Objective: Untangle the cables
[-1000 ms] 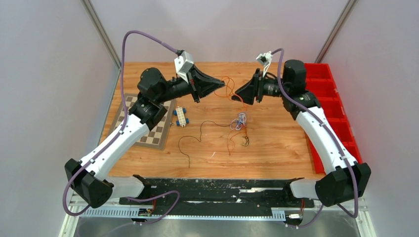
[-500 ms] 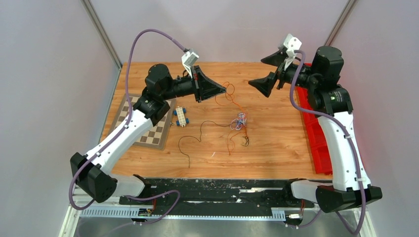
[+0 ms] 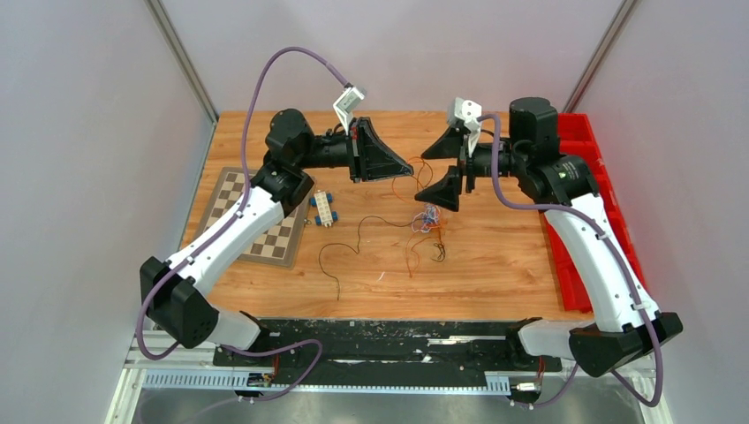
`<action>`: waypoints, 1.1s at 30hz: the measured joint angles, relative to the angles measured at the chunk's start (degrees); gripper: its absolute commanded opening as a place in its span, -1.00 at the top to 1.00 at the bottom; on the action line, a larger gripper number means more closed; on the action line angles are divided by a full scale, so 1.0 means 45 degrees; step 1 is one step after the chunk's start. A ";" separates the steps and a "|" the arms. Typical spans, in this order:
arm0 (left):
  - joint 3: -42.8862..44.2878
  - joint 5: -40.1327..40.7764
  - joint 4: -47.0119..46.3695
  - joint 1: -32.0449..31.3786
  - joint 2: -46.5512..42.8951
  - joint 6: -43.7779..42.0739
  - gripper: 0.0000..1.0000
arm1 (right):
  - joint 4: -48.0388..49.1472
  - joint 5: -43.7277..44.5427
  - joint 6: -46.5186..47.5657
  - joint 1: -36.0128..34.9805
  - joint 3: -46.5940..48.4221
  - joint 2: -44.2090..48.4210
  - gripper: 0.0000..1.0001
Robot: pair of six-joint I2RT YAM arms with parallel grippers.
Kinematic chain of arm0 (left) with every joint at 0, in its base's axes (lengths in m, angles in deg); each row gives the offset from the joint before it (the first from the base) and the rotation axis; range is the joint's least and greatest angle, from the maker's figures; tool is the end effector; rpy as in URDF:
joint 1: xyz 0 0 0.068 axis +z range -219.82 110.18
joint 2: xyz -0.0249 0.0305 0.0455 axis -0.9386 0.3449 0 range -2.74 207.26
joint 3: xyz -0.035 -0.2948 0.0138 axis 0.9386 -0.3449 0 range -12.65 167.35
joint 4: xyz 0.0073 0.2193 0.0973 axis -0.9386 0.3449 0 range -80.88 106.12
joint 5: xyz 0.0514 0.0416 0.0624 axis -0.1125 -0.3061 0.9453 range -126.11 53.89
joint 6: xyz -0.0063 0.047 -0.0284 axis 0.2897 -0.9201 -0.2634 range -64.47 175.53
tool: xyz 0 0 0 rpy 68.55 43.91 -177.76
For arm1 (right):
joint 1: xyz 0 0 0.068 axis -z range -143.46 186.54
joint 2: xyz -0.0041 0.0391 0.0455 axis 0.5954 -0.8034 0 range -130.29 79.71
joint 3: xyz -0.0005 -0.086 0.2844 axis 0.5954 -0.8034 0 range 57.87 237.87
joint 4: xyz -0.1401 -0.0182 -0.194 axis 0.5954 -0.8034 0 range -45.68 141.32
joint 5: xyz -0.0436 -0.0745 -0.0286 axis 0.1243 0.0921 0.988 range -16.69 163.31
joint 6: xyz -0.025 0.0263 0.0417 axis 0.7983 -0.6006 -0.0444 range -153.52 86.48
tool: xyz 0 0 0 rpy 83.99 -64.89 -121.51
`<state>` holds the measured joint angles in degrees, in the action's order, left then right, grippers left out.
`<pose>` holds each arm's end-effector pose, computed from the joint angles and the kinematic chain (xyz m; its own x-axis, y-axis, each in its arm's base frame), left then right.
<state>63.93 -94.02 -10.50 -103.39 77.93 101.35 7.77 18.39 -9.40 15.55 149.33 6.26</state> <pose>0.2235 -0.1866 0.4679 -0.5429 -0.0969 -0.8342 0.8387 -0.1121 -0.5329 0.1911 0.1062 0.4750 -0.0015 -0.2521 -0.9677 -0.9816 0.1852 -0.0467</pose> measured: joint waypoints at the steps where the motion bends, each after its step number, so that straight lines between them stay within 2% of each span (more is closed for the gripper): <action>1: 0.0034 -0.0117 -0.0121 0.0000 0.0029 0.0083 1.00 | -0.0097 -0.0185 -0.0049 -0.0121 -0.0107 0.0000 -0.96; 3: 0.0151 -0.0272 -0.0243 0.0000 0.0092 0.0146 1.00 | -0.0175 -0.0423 -0.0155 -0.0355 -0.0248 0.0000 -0.91; 5: 0.0287 -0.0350 -0.0355 -0.0005 0.0160 0.0180 1.00 | -0.0243 -0.0602 -0.0262 -0.0568 -0.0379 0.0005 -0.76; 13: 0.0481 -0.0321 -0.0559 0.0019 0.0199 0.0170 1.00 | -0.0505 -0.0617 -0.0413 -0.0855 -0.1370 0.0228 0.32; 16: 0.0481 -0.0291 -0.0549 0.0053 0.0204 0.0141 1.00 | -0.0578 -0.0296 -0.0379 -0.0855 -0.1404 0.0296 0.89; 17: 0.0481 -0.0287 -0.0539 0.0053 0.0204 0.0117 1.00 | -0.0578 -0.0189 -0.0325 -0.0855 -0.1404 0.0330 0.99; 19: 0.0481 -0.0253 -0.0471 0.0063 0.0204 0.0015 0.99 | -0.0597 0.0005 -0.0296 -0.0855 -0.1404 0.0393 1.00; 21: 0.0481 -0.0204 -0.0291 0.0073 0.0199 -0.0219 0.47 | -0.0612 0.0228 -0.0330 -0.0777 -0.1399 0.0442 1.00; 22: 0.0481 -0.0165 -0.0170 0.0078 0.0199 -0.0447 0.08 | -0.0622 0.0355 -0.0330 -0.0685 -0.1399 0.0461 1.00; 23: 0.0481 -0.0058 0.0092 0.0112 0.0170 -0.0675 -0.07 | -0.0627 0.0452 -0.0330 -0.0534 -0.1399 0.0471 1.00; 24: 0.0481 0.0029 0.0340 0.0165 0.0146 -0.1039 -0.40 | -0.0641 0.0568 -0.0296 -0.0287 -0.1399 0.0481 1.00; 25: 0.0495 0.0155 0.0729 0.0223 0.0107 -0.1355 -0.55 | -0.0680 0.0709 -0.0199 0.0083 -0.1394 0.0486 1.00; 26: 0.0500 0.0369 0.1229 0.0330 0.0049 -0.1724 -0.85 | -0.0748 0.0869 -0.0039 0.0447 -0.1365 0.0486 1.00; 28: 0.0505 0.0787 0.2205 0.0583 -0.0121 -0.2618 -0.98 | -0.1005 0.1297 0.0486 0.1350 -0.1243 0.0476 1.00; 33: 0.0597 0.2346 0.5066 0.1409 -0.0758 -0.5110 -1.00 | -0.1671 0.2589 0.2939 0.4226 -0.0879 0.0233 1.00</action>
<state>66.61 -83.46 12.30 -97.05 74.52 78.36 0.25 30.04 3.82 34.56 145.38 7.31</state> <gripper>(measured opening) 0.997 0.010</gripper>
